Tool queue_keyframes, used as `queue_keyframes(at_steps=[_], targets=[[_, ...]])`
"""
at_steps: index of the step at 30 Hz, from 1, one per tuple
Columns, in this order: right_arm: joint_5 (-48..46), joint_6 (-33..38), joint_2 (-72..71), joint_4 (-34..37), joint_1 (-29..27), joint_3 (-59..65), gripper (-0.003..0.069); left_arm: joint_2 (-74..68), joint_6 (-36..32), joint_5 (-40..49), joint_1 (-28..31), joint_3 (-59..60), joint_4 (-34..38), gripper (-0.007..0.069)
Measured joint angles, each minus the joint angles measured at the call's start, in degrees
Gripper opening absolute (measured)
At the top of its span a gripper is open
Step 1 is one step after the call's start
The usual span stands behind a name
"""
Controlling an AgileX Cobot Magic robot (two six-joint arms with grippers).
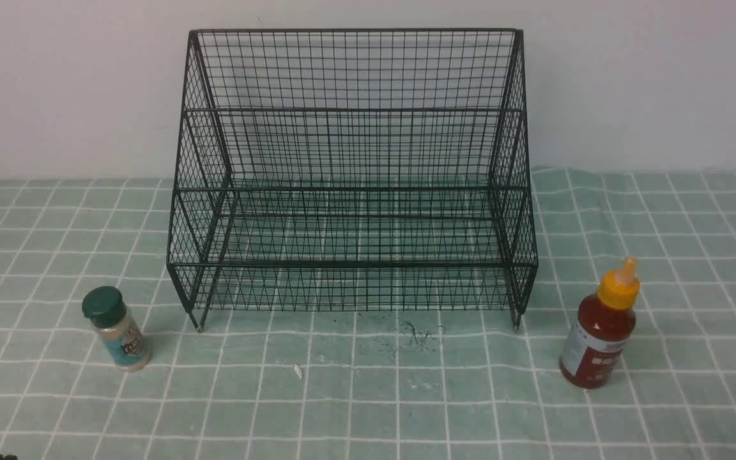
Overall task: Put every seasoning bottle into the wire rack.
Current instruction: Use the right arm to grab the condiment bottle closest to it
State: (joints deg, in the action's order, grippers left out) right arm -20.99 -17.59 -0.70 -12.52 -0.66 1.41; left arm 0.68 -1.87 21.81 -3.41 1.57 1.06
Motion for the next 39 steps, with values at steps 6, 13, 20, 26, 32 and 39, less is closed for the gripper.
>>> queue_keyframes(at_steps=[6,13,20,26,32,39], targets=[[0.00,0.01,0.00,0.00,0.00,0.00,-0.0013,0.00,0.00,0.00,0.00,0.00,0.00,-0.0006],[0.00,0.01,0.00,0.00,0.00,0.00,-0.0013,0.00,0.00,0.00,0.00,0.00,0.00,-0.0006],[0.00,0.01,0.00,0.00,0.00,0.00,-0.0013,0.00,0.00,0.00,0.00,0.00,0.00,-0.0006],[3.59,-3.68,0.00,6.33,0.00,0.20,-0.0013,0.00,0.00,0.00,0.00,0.00,0.00,-0.0006],[18.19,-15.51,0.00,27.52,0.00,0.19,-0.0013,0.00,0.00,0.00,0.00,0.00,0.00,-0.0006],[22.20,-16.55,0.00,32.83,0.00,0.19,-0.0013,0.00,0.48,-1.42,0.00,0.11,0.71,-0.0006]])
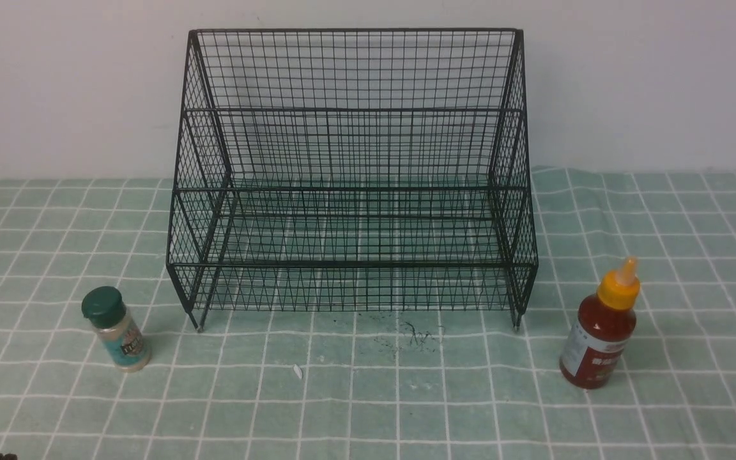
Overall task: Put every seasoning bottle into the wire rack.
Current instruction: Use the right arm to grab the condiment bottle closest to it
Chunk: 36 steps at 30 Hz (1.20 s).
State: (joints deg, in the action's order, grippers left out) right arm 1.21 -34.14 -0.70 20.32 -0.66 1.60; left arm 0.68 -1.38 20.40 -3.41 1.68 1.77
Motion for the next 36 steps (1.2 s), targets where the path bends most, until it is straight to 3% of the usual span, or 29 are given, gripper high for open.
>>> queue_keyframes(at_steps=[2,7,11,14,16,19,21,24,25,26,27,29,31,36], targets=[[0.07,0.07,0.00,0.00,0.00,0.00,-0.0013,0.00,1.00,-1.53,0.00,0.00,1.49,-0.0006],[-3.66,0.83,0.00,-3.75,0.41,-3.04,-0.0013,0.00,5.33,-14.04,0.00,0.00,12.98,-0.0006],[-16.49,4.11,3.32,-10.64,1.78,-17.02,-0.0013,0.00,6.09,-23.70,0.00,0.00,19.03,-0.0006],[-31.82,12.27,14.84,-14.69,3.19,-32.05,-0.0013,0.00,6.48,-34.14,0.00,0.00,21.59,-0.0006],[-40.13,16.06,20.76,-15.25,3.49,-37.83,-0.0013,0.00,6.71,-36.20,0.00,-0.32,21.76,-0.0006],[-58.86,23.61,37.36,-15.39,3.95,-51.44,-0.0013,-0.40,7.14,-27.16,0.00,-7.57,20.73,-0.0006],[-63.10,24.53,41.44,-15.33,3.95,-54.65,-0.0013,-1.45,7.06,-20.96,0.00,-10.69,19.93,-0.0006],[-71.51,27.07,54.20,-15.16,4.06,-63.70,-0.0005,-11.25,6.03,1.05,0.00,-21.76,16.43,-0.0006],[-71.72,27.23,54.82,-15.10,4.06,-64.11,-0.0003,-12.00,6.03,3.87,0.00,-23.64,16.04,-0.0006],[-72.69,29.11,59.55,-14.21,4.29,-67.08,0.0015,-18.61,5.97,15.08,0.00,-27.94,14.47,-0.0006],[-72.77,30.30,61.68,-13.51,4.66,-68.75,0.0032,-22.15,5.97,20.56,0.00,-30.92,13.54,-0.0006],[-72.83,32.05,64.14,-12.79,5.38,-70.23,0.0053,-28.54,5.97,28.19,0.00,-34.36,12.53,-0.0006],[-72.83,35.30,69.26,-11.70,8.53,-73.08,0.0124,-38.46,5.77,40.21,0.00,-40.58,10.85,-0.0006],[-70.58,36.42,76.11,-12.85,14.70,-75.14,0.0307,-56.06,3.20,47.50,0.00,-48.65,9.48,-0.0006]])
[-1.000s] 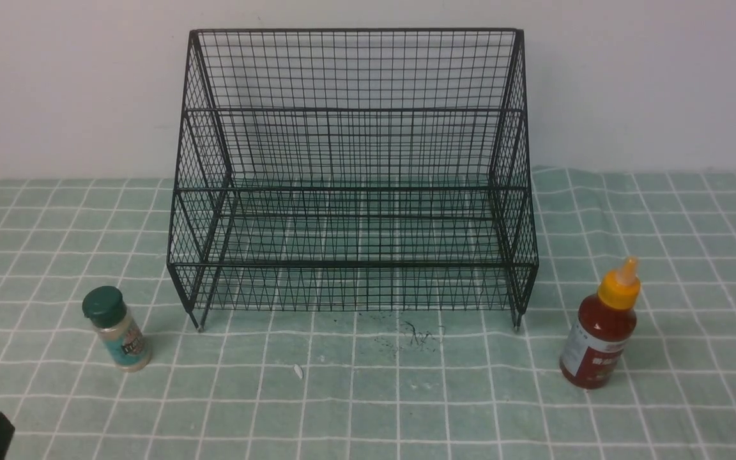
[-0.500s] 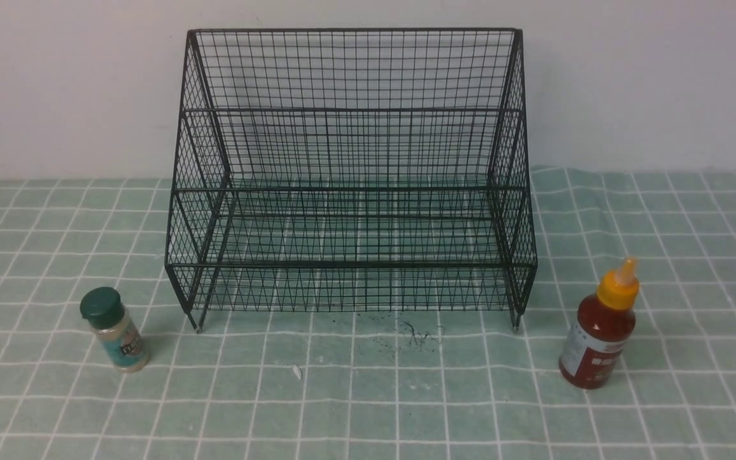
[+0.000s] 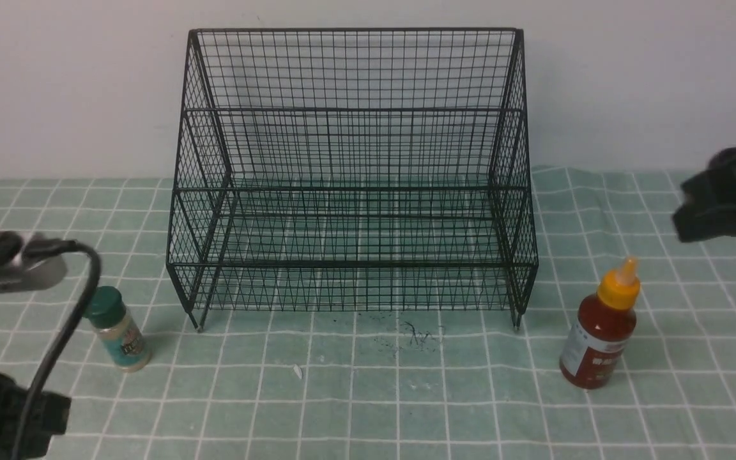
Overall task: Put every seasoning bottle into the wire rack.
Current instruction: Use the right arm to grab the condiment bottle closest to it
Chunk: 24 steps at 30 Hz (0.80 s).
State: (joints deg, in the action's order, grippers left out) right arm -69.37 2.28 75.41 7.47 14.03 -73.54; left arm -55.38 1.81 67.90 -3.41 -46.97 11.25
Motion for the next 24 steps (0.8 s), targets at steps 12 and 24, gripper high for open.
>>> queue_keyframes(at_steps=[12,24], targets=[[7.34,-1.81,18.34,-4.06,2.10,-0.13,0.0550,-8.12,-3.26,-0.84,0.00,-1.25,-0.08,-0.0006],[-1.04,0.98,15.22,-2.02,2.43,0.03,0.0290,-6.14,-3.67,-0.89,0.00,-1.25,-0.57,-0.0006]])
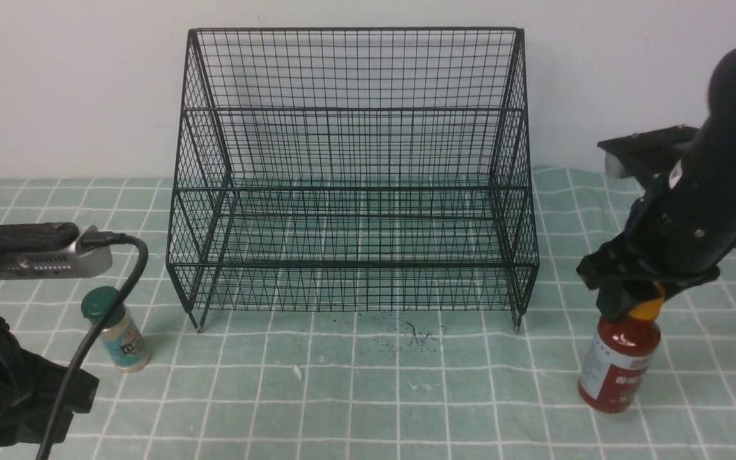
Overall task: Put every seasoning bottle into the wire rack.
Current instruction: Use the right arm to grab the condiment bottle closest to it, then use the right arm to put the condiment bottle back on the shelf
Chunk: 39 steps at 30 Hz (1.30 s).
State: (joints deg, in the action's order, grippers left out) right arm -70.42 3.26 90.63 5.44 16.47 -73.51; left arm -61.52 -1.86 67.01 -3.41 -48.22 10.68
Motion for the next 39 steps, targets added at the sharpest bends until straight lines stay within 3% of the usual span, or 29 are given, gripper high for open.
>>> queue_keyframes(at_steps=[6,13,21,37,39], targets=[[-1.97,1.39,-8.79,1.49,5.77,-5.51,0.0290,0.00,0.00,-1.16,0.00,0.00,0.02,-0.0006],[-2.68,1.65,-1.12,2.48,12.65,-22.88,0.0290,0.00,0.00,-1.20,0.00,0.00,0.02,-0.0006],[-2.47,1.65,15.16,-0.76,12.71,-38.08,0.0290,0.00,-0.74,-1.04,0.00,0.00,0.02,-0.0006],[-2.04,-0.43,27.26,-0.12,12.71,-39.48,0.0292,0.00,-1.65,-1.29,0.00,0.00,0.02,-0.0006],[-2.04,-1.58,27.32,-0.06,12.71,-39.62,0.0331,0.06,-1.65,-2.36,0.00,0.00,-0.24,-0.0006]])
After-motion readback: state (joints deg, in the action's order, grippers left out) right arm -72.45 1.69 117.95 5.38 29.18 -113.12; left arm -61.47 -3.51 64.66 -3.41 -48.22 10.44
